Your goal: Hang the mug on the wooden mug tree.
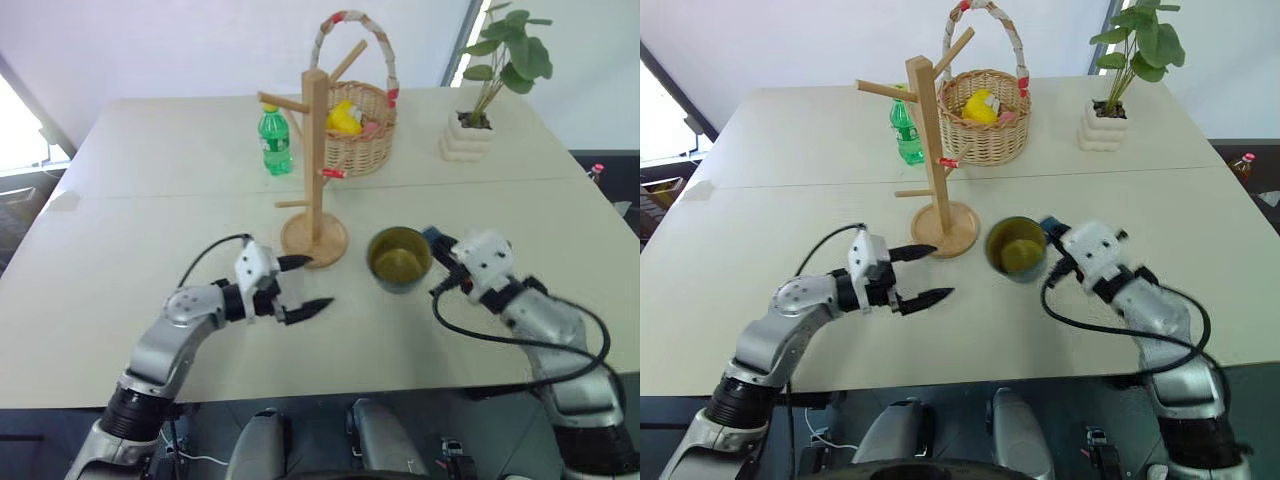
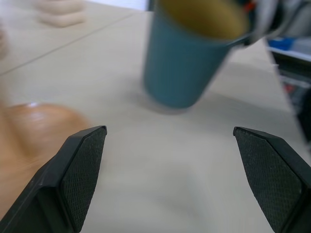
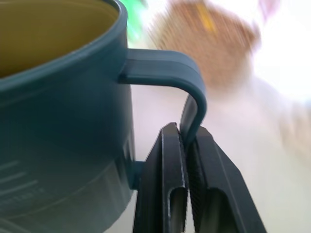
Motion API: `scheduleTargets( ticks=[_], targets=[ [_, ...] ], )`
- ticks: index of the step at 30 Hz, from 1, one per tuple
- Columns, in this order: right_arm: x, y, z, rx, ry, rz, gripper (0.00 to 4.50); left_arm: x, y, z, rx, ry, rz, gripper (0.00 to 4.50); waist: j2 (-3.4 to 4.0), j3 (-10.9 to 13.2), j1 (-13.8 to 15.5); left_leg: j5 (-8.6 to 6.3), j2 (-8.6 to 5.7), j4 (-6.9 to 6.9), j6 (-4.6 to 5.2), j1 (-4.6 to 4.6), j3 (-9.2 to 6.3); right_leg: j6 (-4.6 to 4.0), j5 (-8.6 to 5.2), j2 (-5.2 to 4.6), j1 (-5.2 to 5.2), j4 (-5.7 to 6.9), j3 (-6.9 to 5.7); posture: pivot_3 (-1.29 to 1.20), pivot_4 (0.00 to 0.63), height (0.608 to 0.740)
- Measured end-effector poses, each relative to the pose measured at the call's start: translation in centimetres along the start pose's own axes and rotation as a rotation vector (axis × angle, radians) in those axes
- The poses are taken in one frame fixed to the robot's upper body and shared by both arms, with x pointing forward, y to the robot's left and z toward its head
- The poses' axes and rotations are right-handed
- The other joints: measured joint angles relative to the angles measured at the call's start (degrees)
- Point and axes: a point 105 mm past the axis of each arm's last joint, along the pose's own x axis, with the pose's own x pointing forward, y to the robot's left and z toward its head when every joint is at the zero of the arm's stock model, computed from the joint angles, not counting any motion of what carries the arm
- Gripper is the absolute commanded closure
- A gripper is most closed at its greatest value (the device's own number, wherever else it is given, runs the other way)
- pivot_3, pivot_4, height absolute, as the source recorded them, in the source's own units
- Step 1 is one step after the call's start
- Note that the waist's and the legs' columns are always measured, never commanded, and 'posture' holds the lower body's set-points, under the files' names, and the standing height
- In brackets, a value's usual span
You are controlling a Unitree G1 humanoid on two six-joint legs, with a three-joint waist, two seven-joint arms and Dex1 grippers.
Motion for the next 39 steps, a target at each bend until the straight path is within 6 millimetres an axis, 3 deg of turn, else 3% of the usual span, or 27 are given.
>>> scheduleTargets(
  ticks=[3,7,22,39],
  targets=[
    [1.7,-1.1,4.4,-0.115,-0.087,0.08,4.47,-1.4,1.6,0.0,0.011,0.011,0.065,0.0,-0.07,0.03,0.43,0.0,-0.01,0.02,0.0,-0.05,-0.05,0.0,0.0,-0.04,0.01,-0.04,-0.05,0.0,0.15,0.74],
    [2.9,-1.7,7.0,-0.178,-0.112,0.145,4.47,-2.6,2.9,1.0,0.014,-0.028,0.132,0.0,-0.16,0.04,0.81,0.0,-0.09,0.02,0.0,-0.19,-0.08,0.0,0.0,-0.24,0.01,-0.19,-0.13,0.0,0.15,0.74],
    [4.8,-2.6,7.1,-0.258,-0.042,0.213,4.47,-4.6,3.9,4.9,0.019,-0.124,0.169,0.0,-0.18,0.05,0.46,-0.01,-0.1,-0.04,-0.01,-0.23,-0.04,0.0,0.01,-0.31,-0.09,-0.21,-0.11,0.0,0.15,0.74],
    [7.2,-1.5,8.0,-0.298,-0.024,0.211,4.47,-4.7,4.0,5.8,0.021,-0.143,0.157,0.0,-0.18,0.05,0.45,-0.01,-0.1,-0.05,-0.01,-0.25,-0.04,0.0,0.01,-0.32,-0.14,-0.2,-0.11,0.0,0.15,0.74]
  ],
)
